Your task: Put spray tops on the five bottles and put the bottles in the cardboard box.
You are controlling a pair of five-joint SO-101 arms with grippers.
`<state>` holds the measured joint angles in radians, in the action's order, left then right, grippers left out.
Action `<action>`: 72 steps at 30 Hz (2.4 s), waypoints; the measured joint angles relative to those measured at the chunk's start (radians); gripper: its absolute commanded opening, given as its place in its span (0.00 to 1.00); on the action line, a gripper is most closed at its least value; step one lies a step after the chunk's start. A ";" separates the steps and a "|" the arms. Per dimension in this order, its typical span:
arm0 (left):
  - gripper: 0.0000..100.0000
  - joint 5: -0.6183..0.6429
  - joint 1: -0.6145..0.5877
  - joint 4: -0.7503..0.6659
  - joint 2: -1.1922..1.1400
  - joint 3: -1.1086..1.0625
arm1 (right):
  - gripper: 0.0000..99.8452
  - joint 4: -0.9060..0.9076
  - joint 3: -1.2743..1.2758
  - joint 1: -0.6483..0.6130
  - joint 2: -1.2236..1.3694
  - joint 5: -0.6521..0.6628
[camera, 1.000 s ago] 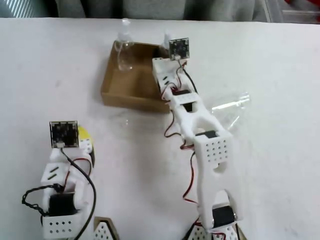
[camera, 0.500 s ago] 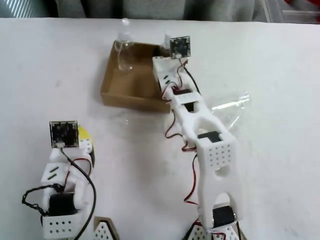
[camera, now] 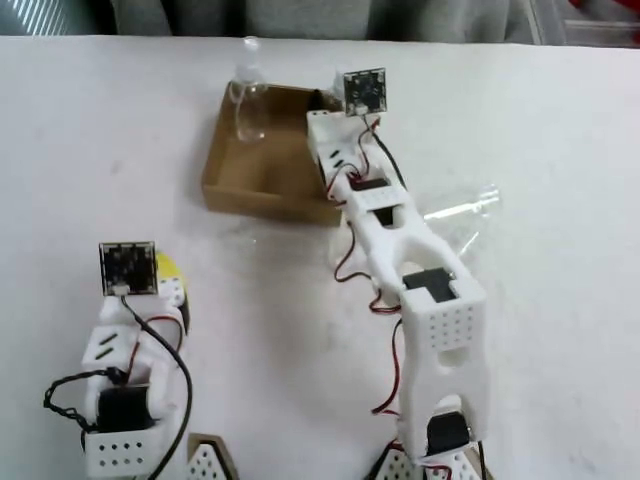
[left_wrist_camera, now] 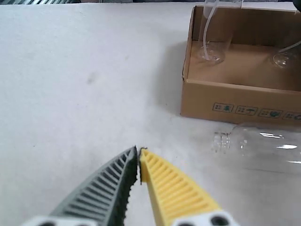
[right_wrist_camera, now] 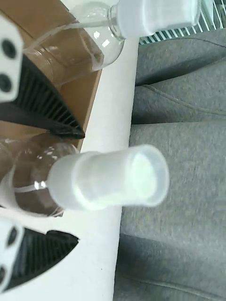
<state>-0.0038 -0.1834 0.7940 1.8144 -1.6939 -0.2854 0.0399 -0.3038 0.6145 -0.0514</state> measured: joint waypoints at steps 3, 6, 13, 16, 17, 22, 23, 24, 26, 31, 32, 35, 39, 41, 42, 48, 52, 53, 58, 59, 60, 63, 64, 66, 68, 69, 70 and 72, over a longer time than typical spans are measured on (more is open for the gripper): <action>0.03 0.000 0.000 0.000 0.000 0.000 | 0.28 0.000 0.000 0.000 -0.008 0.000; 0.03 0.000 0.000 0.000 0.000 0.000 | 0.28 0.000 0.000 -0.009 -0.008 0.000; 0.03 0.000 0.000 0.000 0.000 0.000 | 0.28 0.000 0.000 -0.026 -0.008 0.000; 0.03 0.000 0.000 0.000 0.000 0.000 | 0.29 0.000 0.000 -0.026 -0.008 0.000; 0.03 0.000 0.000 0.000 0.000 0.000 | 0.31 0.000 0.000 -0.028 -0.008 0.000; 0.03 0.000 0.000 0.000 0.000 0.000 | 0.37 0.000 0.000 -0.028 -0.008 0.000; 0.03 0.000 0.000 0.000 0.000 0.000 | 0.37 0.000 0.000 -0.028 -0.008 0.000; 0.03 0.000 0.000 0.000 0.000 0.000 | 0.37 0.000 0.000 -0.028 -0.008 0.000; 0.03 0.000 0.000 0.000 0.000 0.000 | 0.37 0.000 0.000 -0.028 -0.008 0.000; 0.03 0.000 0.000 0.000 0.000 0.000 | 0.37 0.018 0.014 -0.028 -0.051 0.000; 0.03 0.000 0.000 0.000 0.000 0.000 | 0.37 0.029 0.021 -0.028 -0.068 0.000; 0.03 0.000 0.000 0.000 0.000 0.000 | 0.37 0.058 0.049 -0.029 -0.118 0.000; 0.03 0.000 0.000 0.000 0.000 0.000 | 0.37 0.060 0.086 -0.029 -0.169 0.000; 0.03 0.000 0.000 0.000 0.000 0.000 | 0.37 0.060 0.101 -0.029 -0.187 0.000; 0.03 0.000 0.000 0.000 0.000 0.000 | 0.37 0.060 0.107 -0.029 -0.195 0.000; 0.03 0.000 0.000 0.000 0.000 0.000 | 0.37 0.060 0.160 -0.032 -0.264 0.000; 0.03 0.000 0.000 0.000 0.000 0.000 | 0.37 0.060 0.204 -0.041 -0.319 0.000; 0.03 0.000 0.000 0.000 0.000 0.000 | 0.37 0.060 0.218 -0.044 -0.334 0.000; 0.03 0.000 0.000 0.000 0.000 0.000 | 0.37 0.060 0.285 -0.066 -0.422 0.000; 0.03 0.000 0.000 0.000 0.000 0.000 | 0.37 0.060 0.299 -0.066 -0.442 0.000; 0.03 0.000 0.000 0.000 0.000 0.000 | 0.37 0.060 0.310 -0.066 -0.463 0.000; 0.03 0.000 0.000 0.000 0.000 0.000 | 0.37 0.060 0.358 -0.063 -0.526 0.000; 0.03 0.000 0.000 0.000 0.000 0.000 | 0.37 0.060 0.376 -0.063 -0.549 0.000; 0.03 0.000 0.000 0.000 0.000 0.000 | 0.37 0.060 0.419 -0.063 -0.603 0.000; 0.03 0.000 0.000 0.000 0.000 0.000 | 0.37 0.060 0.465 -0.064 -0.661 0.000; 0.03 0.000 0.000 0.000 0.000 0.000 | 0.37 0.060 0.488 -0.064 -0.692 0.000; 0.03 0.000 0.000 0.000 0.000 0.000 | 0.37 0.060 0.516 -0.064 -0.726 0.000; 0.03 0.000 0.000 0.000 0.000 0.000 | 0.37 0.060 0.574 -0.064 -0.799 0.000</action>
<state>-0.0038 -0.1834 0.7940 1.8144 -1.6939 -0.2256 0.6137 -0.3682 -0.1849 -0.0514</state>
